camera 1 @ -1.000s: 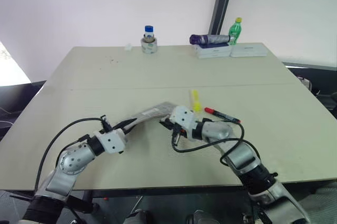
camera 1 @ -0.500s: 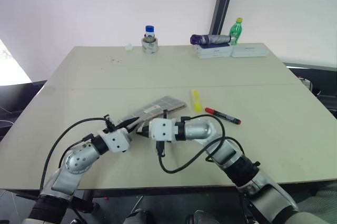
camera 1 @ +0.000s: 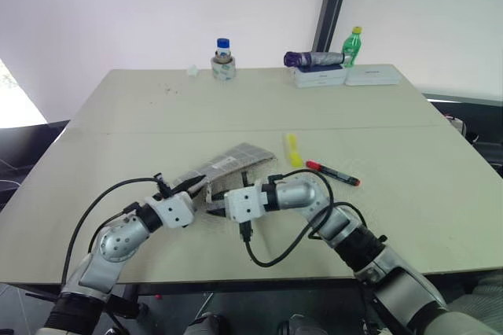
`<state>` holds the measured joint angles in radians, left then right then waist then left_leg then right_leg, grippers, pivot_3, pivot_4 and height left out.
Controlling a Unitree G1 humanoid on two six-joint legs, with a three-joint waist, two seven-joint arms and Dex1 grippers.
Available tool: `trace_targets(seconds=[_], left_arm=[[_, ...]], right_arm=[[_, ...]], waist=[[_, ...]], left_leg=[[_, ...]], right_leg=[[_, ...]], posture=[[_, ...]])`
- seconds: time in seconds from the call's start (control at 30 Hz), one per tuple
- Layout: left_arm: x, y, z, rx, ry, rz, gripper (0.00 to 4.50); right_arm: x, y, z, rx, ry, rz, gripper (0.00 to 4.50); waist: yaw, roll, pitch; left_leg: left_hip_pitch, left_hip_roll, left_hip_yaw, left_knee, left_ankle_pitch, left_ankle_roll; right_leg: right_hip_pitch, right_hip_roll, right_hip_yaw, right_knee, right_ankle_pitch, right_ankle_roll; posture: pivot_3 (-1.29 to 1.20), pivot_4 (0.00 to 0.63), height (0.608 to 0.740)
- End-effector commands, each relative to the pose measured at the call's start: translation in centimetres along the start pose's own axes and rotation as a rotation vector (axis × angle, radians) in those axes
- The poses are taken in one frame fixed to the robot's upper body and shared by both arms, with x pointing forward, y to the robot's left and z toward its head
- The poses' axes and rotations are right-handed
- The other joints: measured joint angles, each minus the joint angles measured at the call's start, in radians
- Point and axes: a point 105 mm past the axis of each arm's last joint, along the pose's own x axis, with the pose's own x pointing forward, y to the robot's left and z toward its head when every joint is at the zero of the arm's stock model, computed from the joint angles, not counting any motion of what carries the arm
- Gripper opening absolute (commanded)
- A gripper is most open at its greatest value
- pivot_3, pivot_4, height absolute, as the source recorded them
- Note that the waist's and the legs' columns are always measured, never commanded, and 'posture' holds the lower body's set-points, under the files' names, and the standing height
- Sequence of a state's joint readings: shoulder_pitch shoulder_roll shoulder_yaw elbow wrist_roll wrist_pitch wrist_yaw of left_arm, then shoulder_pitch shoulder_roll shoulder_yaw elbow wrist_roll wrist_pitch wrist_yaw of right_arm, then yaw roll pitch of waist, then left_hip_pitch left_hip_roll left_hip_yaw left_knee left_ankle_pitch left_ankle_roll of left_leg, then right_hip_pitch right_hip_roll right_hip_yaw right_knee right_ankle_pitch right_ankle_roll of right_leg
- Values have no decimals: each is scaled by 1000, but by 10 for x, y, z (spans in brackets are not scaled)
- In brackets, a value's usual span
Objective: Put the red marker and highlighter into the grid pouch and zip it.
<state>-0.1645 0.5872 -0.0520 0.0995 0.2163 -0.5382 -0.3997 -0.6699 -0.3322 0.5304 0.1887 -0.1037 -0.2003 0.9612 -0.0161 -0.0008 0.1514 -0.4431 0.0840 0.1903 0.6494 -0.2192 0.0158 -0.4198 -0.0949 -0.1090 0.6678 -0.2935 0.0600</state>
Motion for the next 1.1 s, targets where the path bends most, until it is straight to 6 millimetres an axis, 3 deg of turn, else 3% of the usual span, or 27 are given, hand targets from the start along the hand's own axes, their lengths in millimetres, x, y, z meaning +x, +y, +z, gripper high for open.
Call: trace_targets(seconds=[0.03, 0.1, 0.27, 0.4, 0.63, 0.83, 1.1], left_arm=[[-2, 14, 3, 53, -18, 46, 0], [-3, 19, 2, 66, -15, 63, 0], [-5, 26, -1, 98, -13, 92, 0], [-9, 29, -4, 106, 1, 99, 0], [-13, 27, -7, 91, 16, 85, 0], [-11, 27, -4, 95, 8, 80, 0], [-8, 25, 0, 98, 2, 68, 0]], right_arm=[[-14, -8, 5, -11, -21, -67, 3558], [-23, -8, -1, 2, 3, -90, 4439], [-59, -11, -22, 124, 57, -225, 4439], [-101, -43, -29, 429, -11, -589, 4439], [-143, -51, -63, 673, 118, -976, 4439], [-139, -62, -71, 745, 170, -1068, 4439], [-111, -81, -93, 859, 295, -1051, 4439]], waist=[[1, 0, 0], [0, 0, 0], [3, 0, 0], [1, 0, 0], [1, 0, 0], [-3, 0, 0], [-4, 0, 0]], left_leg=[[0, 0, 0, 0, 0, 0], [0, 0, 0, 0, 0, 0], [0, 0, 0, 0, 0, 0], [0, 0, -1, 0, 0, 0], [0, 0, -1, 0, -1, 2], [0, 0, -1, -1, -1, 2], [0, 0, 0, -1, 0, 0]], right_leg=[[0, 0, 0, 0, 0, 0], [0, 0, 0, 0, 0, 0], [0, -1, 0, 0, 0, 0], [0, 0, 0, 1, 0, 0], [0, -1, 0, 1, 0, 0], [-1, -1, 0, 1, 0, 0], [-1, 0, 0, 1, 0, 0]], posture=[[0, 150, 740], [0, 150, 740], [0, 150, 740], [0, 150, 740], [0, 150, 740], [0, 150, 740], [0, 150, 740]])
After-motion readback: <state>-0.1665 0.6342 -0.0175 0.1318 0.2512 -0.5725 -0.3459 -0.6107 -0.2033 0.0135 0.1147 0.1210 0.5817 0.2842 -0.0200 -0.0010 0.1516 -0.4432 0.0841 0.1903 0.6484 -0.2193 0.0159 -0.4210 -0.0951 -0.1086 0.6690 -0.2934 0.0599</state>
